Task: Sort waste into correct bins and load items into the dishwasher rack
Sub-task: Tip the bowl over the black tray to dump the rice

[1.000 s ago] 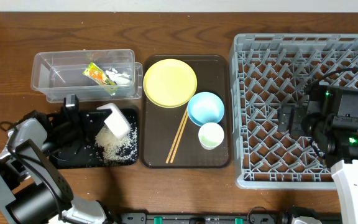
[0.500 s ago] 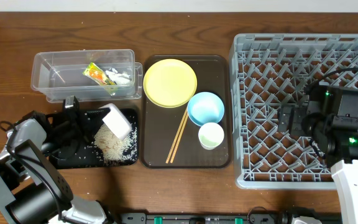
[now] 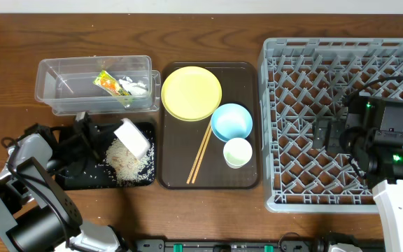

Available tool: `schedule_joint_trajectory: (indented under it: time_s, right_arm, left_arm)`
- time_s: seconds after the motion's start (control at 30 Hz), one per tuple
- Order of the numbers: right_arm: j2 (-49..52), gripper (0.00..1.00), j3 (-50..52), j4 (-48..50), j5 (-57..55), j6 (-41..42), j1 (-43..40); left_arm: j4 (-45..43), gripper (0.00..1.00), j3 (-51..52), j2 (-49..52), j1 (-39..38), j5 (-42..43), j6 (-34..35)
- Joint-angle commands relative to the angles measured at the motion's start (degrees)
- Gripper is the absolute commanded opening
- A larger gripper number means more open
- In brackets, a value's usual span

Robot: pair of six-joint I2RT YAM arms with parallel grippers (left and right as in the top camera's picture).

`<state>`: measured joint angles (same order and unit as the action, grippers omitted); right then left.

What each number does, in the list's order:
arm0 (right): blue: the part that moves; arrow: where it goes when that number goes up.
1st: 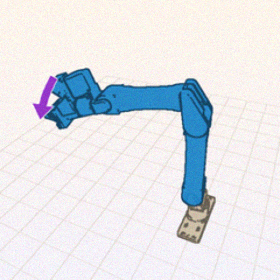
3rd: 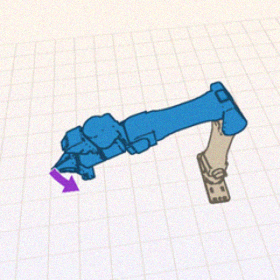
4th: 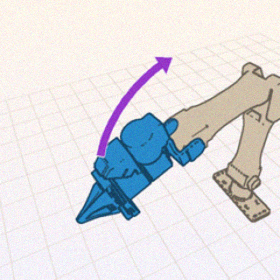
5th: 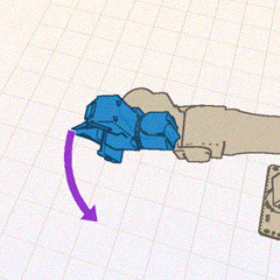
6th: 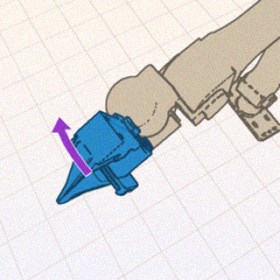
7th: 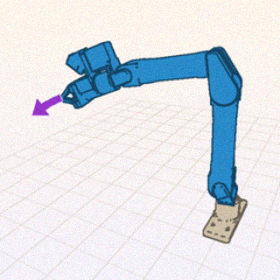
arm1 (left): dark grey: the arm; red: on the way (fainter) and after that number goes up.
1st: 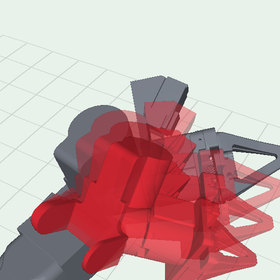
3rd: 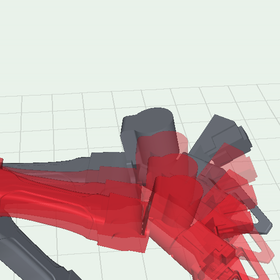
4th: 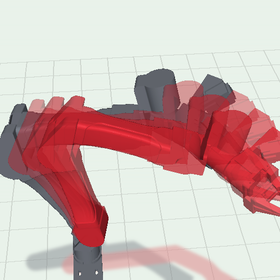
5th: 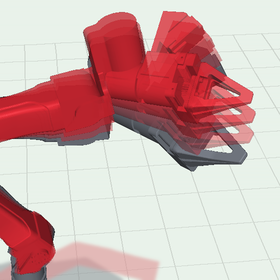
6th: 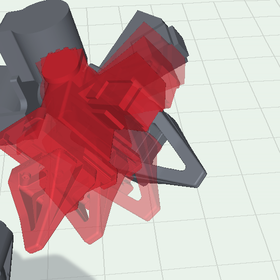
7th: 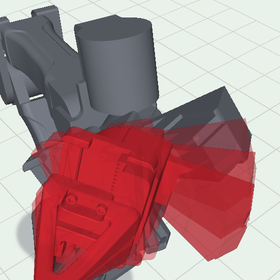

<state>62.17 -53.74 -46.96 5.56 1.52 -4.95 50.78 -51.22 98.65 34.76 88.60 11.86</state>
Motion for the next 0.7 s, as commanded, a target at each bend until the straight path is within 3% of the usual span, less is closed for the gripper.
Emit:
schedule_joint_trajectory:
  time_s: [0.0,0.13,0.33,0.67]
  right_arm:
    - [-0.4,0.99,-1.4,-0.2,-0.2,0.6,1.6]
    - [-0.4,0.99,-1.4,-0.2,-0.2,0.6,1.6]
    - [-0.4,0.99,-1.4,-0.2,-0.2,0.6,1.6]
    - [-0.4,0.99,-1.4,-0.2,-0.2,0.6,1.6]
  left_arm:
    - [-5.0,0.06,0.1,0.3,0.3,1.5,-6.7]
    - [-9.1,0.06,0.1,0.3,0.3,1.5,-16.0]
    - [-9.3,0.06,0.1,0.2,0.3,1.5,-7.7]
    - [-10.2,0.06,0.0,-0.3,-0.1,1.5,-8.7]
